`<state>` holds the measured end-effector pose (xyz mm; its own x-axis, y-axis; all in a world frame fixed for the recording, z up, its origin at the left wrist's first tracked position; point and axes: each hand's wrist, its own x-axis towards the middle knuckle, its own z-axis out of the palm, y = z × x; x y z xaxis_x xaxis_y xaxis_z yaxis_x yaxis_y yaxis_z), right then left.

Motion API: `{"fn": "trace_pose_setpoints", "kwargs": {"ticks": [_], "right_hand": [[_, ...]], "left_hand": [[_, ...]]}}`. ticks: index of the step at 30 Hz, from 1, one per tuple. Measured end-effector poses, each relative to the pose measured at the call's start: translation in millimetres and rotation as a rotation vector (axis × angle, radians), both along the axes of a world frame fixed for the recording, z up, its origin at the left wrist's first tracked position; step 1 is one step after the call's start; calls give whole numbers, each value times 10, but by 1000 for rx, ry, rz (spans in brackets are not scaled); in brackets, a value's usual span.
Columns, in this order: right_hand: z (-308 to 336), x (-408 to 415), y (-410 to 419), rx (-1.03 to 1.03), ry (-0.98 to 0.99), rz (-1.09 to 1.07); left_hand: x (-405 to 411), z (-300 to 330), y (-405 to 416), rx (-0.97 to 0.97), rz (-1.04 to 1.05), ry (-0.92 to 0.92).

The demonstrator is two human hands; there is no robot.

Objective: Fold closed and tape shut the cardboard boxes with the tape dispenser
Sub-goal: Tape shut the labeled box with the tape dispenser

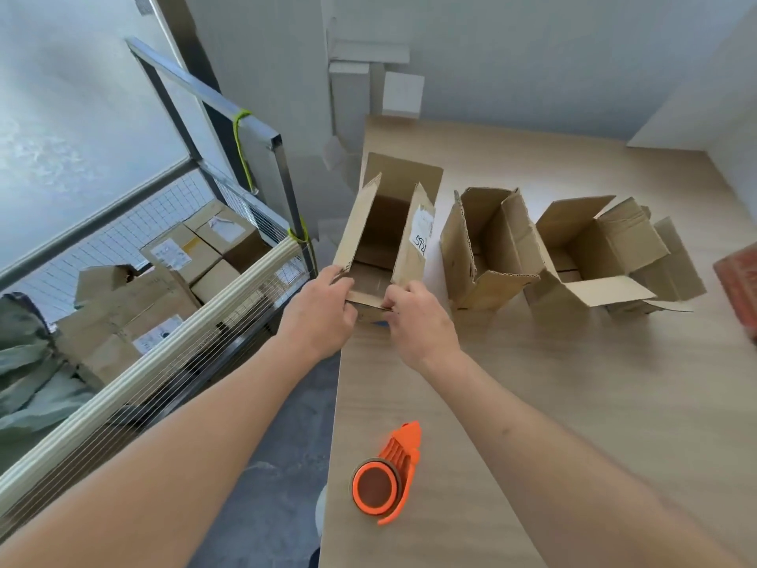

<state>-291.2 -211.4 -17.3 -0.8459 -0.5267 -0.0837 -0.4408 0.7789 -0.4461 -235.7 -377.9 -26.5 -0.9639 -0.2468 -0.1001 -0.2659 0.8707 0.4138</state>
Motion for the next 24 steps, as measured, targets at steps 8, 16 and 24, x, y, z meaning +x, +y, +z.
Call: {"fn": "trace_pose_setpoints", "kwargs": {"ticks": [8, 16, 24], "right_hand": [[2, 487, 74, 18, -36, 145], [19, 1025, 87, -91, -166, 320], [56, 966, 414, -313, -239, 214]], "left_hand": [[389, 31, 62, -187, -26, -61], [820, 57, 98, -115, 113, -120], [863, 128, 253, 271, 378, -15]]}}
